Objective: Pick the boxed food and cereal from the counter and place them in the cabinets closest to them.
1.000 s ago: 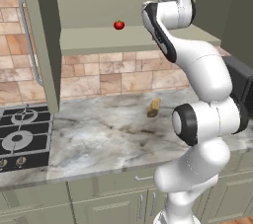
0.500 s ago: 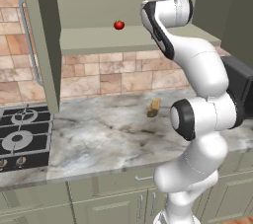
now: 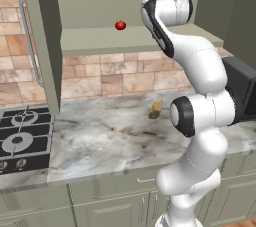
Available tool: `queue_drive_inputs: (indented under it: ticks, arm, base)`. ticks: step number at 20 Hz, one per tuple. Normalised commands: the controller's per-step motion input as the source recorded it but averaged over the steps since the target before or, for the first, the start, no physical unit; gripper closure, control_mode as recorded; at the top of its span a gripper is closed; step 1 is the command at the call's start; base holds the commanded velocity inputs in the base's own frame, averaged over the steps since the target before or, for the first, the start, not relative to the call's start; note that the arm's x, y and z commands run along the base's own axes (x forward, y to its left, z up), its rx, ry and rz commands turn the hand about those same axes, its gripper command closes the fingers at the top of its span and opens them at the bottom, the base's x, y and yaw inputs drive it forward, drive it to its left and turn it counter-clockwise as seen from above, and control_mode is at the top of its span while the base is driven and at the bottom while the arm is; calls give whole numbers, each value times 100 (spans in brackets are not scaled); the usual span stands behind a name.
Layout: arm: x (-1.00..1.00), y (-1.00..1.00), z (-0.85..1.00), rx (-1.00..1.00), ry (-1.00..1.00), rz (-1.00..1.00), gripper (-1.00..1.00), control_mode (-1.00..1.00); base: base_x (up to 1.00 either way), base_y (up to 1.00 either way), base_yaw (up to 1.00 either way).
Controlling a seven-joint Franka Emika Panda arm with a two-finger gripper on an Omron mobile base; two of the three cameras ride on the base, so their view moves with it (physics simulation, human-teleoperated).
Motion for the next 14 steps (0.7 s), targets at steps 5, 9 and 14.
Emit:
queue_drive_inputs:
  ticks: [5,9,14]
  arm:
    - [6,0,0,0,0,0,-100,-100]
    - [2,-1,0,0,0,0,-100,-100]
    - [-12,0,0,0,-1,0,-100,-100]
  base:
    - [0,0,0]
    - [0,0,0]
    - [0,0,0]
